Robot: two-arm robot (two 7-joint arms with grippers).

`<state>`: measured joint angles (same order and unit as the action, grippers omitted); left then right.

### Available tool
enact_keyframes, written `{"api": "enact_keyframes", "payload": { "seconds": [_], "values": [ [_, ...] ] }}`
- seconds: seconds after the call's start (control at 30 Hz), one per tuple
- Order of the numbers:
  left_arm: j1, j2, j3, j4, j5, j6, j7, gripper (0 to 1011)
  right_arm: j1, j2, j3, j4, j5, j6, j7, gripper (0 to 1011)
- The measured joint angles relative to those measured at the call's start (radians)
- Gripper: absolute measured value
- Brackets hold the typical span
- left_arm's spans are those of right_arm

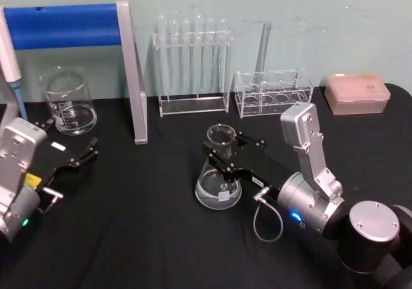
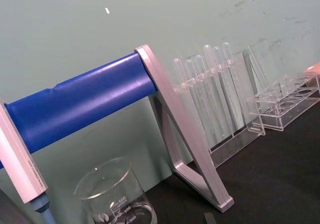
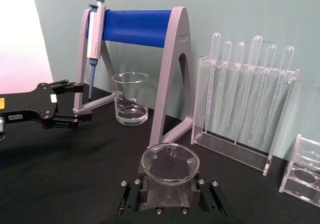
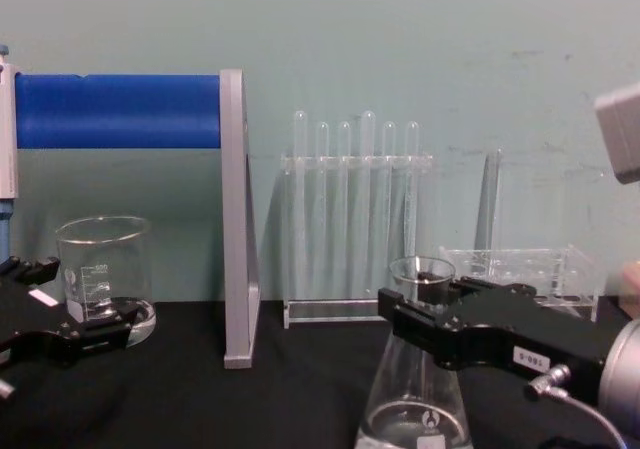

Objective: Grasp the erlenmeyer flask with one hand, shake it three times, then place it back.

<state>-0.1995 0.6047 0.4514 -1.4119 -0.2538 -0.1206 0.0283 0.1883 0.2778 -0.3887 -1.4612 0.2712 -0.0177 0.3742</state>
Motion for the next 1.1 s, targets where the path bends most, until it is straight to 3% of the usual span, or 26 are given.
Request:
{"api": "enact_keyframes", "payload": {
  "seconds": [0.97,1.1],
  "values": [
    [0.000,0.000,0.000,0.000,0.000,0.000,0.000,1001,-0.003,-0.001,-0.004,0.003,0.003,0.012,0.000,449],
    [0.000,0.000,0.000,0.000,0.000,0.000,0.000,1001,-0.003,-0.001,-0.003,0.002,0.003,0.011,0.000,540]
  ]
}}
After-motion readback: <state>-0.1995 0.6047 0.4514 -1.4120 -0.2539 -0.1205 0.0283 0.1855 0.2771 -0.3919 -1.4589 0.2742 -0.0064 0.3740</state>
